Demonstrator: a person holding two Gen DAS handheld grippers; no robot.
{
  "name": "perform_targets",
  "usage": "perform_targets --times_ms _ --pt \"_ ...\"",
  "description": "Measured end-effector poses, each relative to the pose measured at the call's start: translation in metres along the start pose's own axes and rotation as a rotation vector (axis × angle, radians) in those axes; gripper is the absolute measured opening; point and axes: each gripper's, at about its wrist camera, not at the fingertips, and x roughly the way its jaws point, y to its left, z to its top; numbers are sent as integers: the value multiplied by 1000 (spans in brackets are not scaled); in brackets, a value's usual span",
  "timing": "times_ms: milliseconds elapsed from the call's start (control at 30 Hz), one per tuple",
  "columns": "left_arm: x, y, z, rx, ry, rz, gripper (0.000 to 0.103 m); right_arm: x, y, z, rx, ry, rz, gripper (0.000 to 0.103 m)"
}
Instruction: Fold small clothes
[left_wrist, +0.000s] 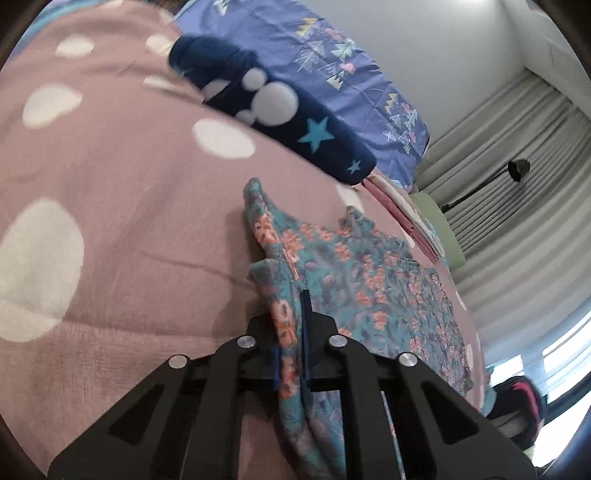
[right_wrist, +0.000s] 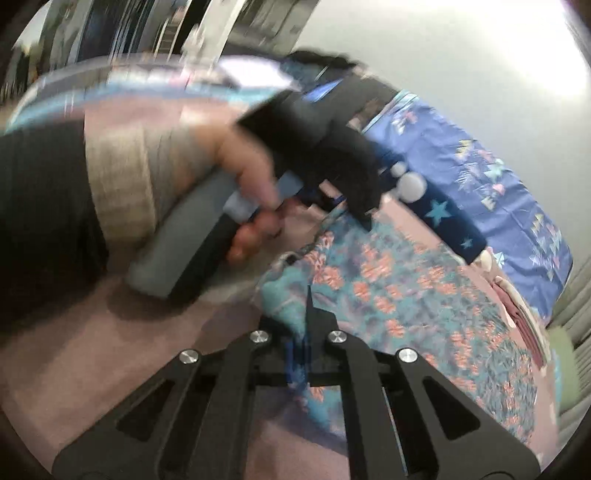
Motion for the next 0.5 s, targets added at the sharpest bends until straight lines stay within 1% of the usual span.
perform_targets --times_ms 33,133,233,300,500 --pt "-2 -5 1 2 -7 -5 8 -6 -8 0 34 -12 8 3" --pt "-11 -36 10 30 -37 -20 8 -21 -31 -1 117 -37 34 3" --pt "-14 -63 16 71 -40 1 8 -37 -50 -3 172 -69 37 3" --pt "-13 -76 19 86 -38 11 8 -48 -70 -7 228 -80 53 3" --pt "2 -118 25 103 -20 44 8 -69 -130 -29 428 -90 100 3"
